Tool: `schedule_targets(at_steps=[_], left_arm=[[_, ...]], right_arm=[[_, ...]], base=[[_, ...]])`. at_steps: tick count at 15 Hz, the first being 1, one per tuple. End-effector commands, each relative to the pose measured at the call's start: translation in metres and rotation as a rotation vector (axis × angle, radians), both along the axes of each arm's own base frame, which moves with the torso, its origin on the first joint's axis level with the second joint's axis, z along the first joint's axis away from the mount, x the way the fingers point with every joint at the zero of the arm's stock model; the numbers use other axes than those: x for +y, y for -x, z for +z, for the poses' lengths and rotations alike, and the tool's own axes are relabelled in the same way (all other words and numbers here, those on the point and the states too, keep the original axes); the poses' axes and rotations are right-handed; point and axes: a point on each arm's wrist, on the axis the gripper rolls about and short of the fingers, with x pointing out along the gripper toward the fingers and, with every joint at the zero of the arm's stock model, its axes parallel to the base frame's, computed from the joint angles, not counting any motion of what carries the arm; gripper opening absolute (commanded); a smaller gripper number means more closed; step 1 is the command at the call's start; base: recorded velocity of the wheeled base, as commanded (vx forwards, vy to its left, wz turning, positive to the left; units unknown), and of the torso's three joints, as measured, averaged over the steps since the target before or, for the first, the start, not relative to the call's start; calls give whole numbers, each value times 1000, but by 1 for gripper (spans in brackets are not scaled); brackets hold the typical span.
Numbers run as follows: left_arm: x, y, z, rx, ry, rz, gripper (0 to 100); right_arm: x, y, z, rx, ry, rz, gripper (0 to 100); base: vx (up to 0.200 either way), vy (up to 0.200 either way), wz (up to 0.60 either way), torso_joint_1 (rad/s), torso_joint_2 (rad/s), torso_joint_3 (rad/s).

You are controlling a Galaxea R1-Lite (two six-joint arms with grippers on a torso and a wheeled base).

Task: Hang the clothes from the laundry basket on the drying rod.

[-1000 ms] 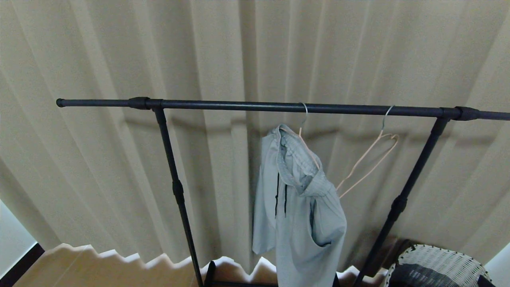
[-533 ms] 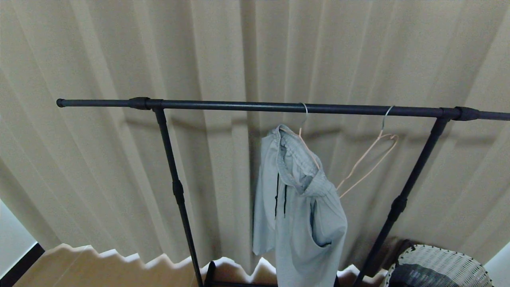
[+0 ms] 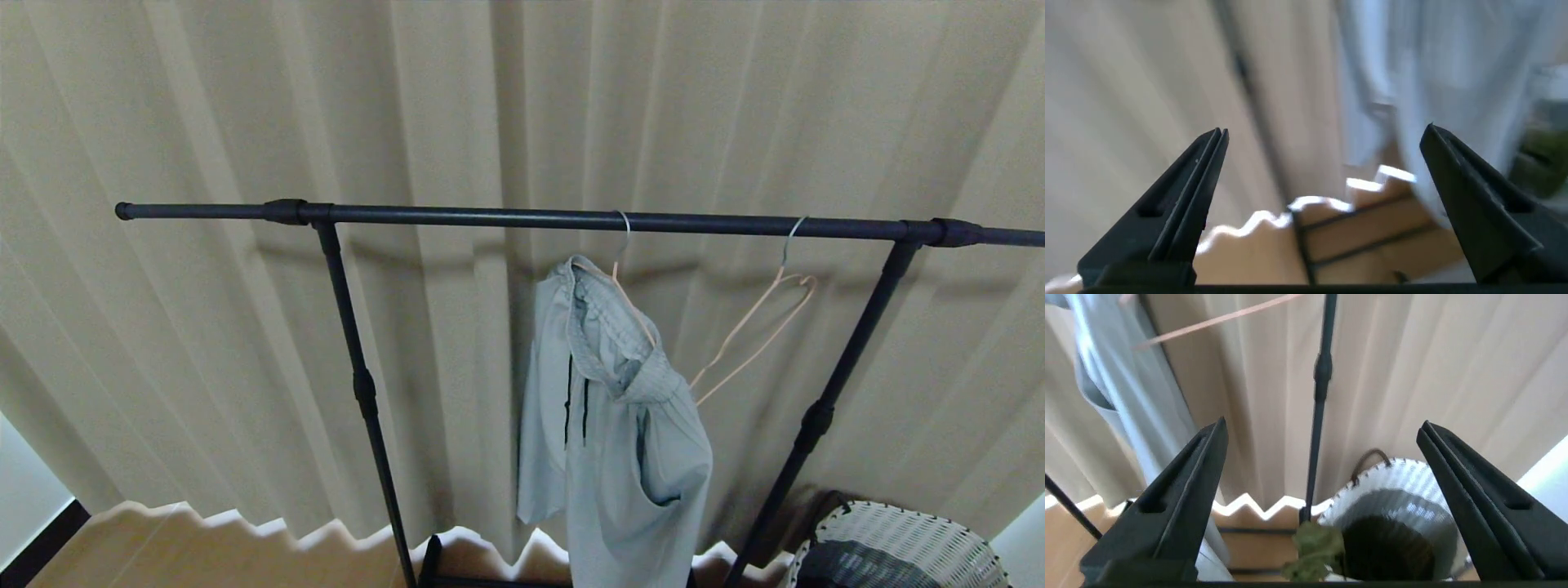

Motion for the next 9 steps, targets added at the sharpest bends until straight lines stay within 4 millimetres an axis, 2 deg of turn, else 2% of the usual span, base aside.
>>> schedule_targets(at_steps=[1,6,9], left_arm=[[2,-5,1,65,17,-37,100],[5,-6,2,85,40,-198,100],[6,1,2,9,151,-155,100]], right_arm=[[0,1,-1,-19,2,3,100],[2,1,-1,-22,-4,71,100],[2,3,-1,-37,-7,56,100]], base=[[0,0,0,0,0,0],[0,0,0,0,0,0],[0,0,0,0,0,0]])
